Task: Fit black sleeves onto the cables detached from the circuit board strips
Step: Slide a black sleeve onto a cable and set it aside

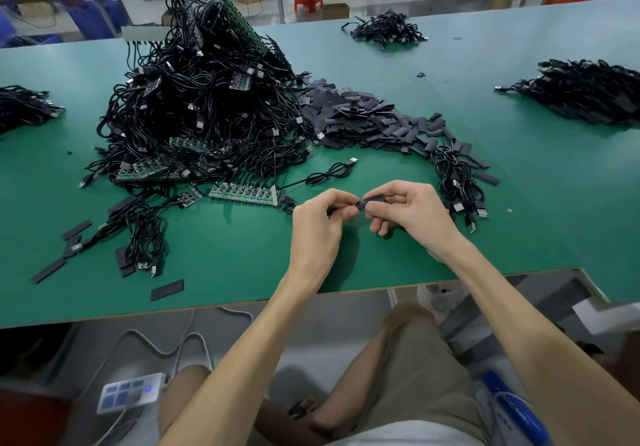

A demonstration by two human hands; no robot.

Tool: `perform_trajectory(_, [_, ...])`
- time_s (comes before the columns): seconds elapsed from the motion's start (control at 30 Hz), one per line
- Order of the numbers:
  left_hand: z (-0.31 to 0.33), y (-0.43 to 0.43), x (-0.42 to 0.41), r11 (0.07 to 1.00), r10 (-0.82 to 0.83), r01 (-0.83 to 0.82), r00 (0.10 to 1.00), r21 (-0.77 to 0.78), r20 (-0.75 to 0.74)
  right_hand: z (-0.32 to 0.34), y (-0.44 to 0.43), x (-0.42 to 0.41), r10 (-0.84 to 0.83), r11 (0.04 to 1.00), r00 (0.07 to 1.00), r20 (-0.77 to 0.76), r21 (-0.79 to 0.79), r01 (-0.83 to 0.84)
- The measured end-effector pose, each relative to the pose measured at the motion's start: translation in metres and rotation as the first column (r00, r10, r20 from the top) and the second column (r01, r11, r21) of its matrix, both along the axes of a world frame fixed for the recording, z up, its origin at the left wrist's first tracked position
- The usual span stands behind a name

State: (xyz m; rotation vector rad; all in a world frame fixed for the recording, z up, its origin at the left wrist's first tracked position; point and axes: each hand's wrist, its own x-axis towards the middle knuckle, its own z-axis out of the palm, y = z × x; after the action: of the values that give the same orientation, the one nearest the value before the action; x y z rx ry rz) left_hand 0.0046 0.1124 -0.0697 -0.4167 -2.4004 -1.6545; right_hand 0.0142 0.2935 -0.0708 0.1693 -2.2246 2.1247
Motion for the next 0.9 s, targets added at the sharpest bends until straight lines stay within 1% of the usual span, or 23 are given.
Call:
perform_trajectory(0.07, [0.0, 0.0013, 0.0008, 1.0, -0.016, 0.016, 1.0, 0.004, -0.007, 0.0002, 0.0008, 0.0001, -0.007, 1.0, 1.0, 0.003, -0.012, 0.007])
perform_trajectory(0.13, [0.0006, 0.0023, 0.0029, 0.999, -0.028, 0.027, 0.999, -0.026, -0.026, 0.0004, 0.0013, -0.0004, -0.018, 1.0, 1.0, -0.012, 0.001, 0.018])
perform_trajectory(0.2, [0.0012, 0.003, 0.0034, 0.994, -0.018, 0.008, 0.995, -0.106, -0.094, 0.0002, 0.0017, -0.0009, -0.043, 0.999, 0.999, -0.025, 0.0, 0.043])
perform_trajectory(0.3, [0.0014, 0.0033, 0.0022, 0.967, -0.001, -0.049, 0.981, -0.25, -0.195, -0.0008, 0.0052, -0.0007, -0.134, 0.99, 0.99, -0.033, -0.04, 0.133])
perform_trajectory(0.37, [0.0024, 0.0031, 0.002, 0.963, -0.023, -0.025, 0.984, -0.268, -0.177, -0.0008, 0.0071, -0.0003, -0.203, 0.977, 0.978, -0.04, -0.082, 0.199])
perform_trajectory(0.43, [0.0033, 0.0028, 0.0029, 0.975, -0.075, 0.048, 0.99, -0.218, -0.118, -0.0003, 0.0081, 0.0001, -0.265, 0.957, 0.963, -0.042, -0.137, 0.257])
perform_trajectory(0.47, [0.0035, 0.003, 0.0035, 0.972, -0.102, 0.076, 0.989, -0.221, -0.109, 0.0001, 0.0085, 0.0002, -0.295, 0.944, 0.955, -0.037, -0.168, 0.285])
perform_trajectory(0.57, [0.0019, 0.0039, 0.0044, 0.932, -0.169, 0.124, 0.98, -0.341, -0.105, 0.0019, 0.0096, 0.0009, -0.359, 0.907, 0.933, -0.011, -0.239, 0.347])
perform_trajectory(0.63, [0.0007, 0.0042, 0.0045, 0.916, -0.178, 0.127, 0.979, -0.381, -0.102, 0.003, 0.0102, 0.0015, -0.374, 0.893, 0.927, 0.002, -0.271, 0.36])
perform_trajectory(0.7, [-0.0005, 0.0041, 0.0043, 0.921, -0.139, 0.078, 0.981, -0.382, -0.137, 0.0041, 0.0097, 0.0016, -0.359, 0.894, 0.933, 0.007, -0.285, 0.346])
perform_trajectory(0.8, [-0.0007, 0.004, 0.0044, 0.946, -0.059, -0.011, 0.977, -0.325, -0.203, 0.0057, 0.0076, 0.0022, -0.308, 0.922, 0.951, -0.014, -0.249, 0.295])
perform_trajectory(0.9, [0.0003, 0.0052, 0.0056, 0.979, -0.05, 0.012, 0.981, -0.204, -0.187, 0.0076, 0.0046, 0.002, -0.287, 0.939, 0.958, -0.007, -0.202, 0.279])
